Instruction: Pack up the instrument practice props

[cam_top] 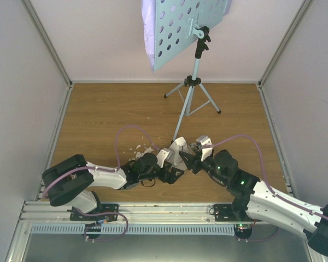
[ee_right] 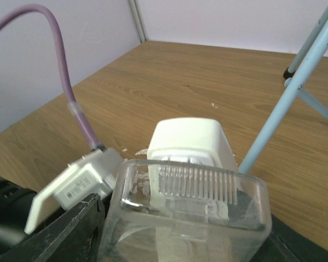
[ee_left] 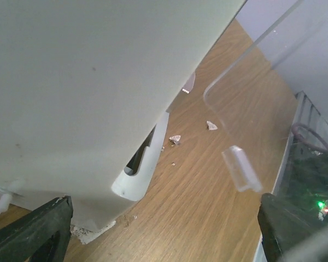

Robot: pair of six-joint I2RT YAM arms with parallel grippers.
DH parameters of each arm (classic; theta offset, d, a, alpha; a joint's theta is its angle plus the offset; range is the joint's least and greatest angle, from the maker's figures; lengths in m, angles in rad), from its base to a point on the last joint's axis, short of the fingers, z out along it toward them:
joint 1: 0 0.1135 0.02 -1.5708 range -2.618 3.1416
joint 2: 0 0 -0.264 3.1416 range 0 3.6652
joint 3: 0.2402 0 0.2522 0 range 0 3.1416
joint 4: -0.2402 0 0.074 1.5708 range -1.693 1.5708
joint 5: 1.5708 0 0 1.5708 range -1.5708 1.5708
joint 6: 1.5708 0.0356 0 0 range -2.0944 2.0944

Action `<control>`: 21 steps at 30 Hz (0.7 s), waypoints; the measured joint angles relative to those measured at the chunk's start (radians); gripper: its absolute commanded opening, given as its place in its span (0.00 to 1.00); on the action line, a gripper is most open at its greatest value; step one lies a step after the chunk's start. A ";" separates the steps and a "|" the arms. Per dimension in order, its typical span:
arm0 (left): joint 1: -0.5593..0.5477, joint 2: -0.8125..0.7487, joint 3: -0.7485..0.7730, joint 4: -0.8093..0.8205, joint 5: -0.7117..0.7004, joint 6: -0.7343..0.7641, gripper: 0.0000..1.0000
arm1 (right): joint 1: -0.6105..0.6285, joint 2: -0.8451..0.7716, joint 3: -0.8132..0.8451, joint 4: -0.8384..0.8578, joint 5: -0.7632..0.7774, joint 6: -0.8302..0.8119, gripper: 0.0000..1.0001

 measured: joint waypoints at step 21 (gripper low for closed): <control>0.196 -0.484 -0.070 -0.255 -0.009 -0.014 0.98 | 0.003 0.089 -0.054 0.144 0.068 -0.254 0.54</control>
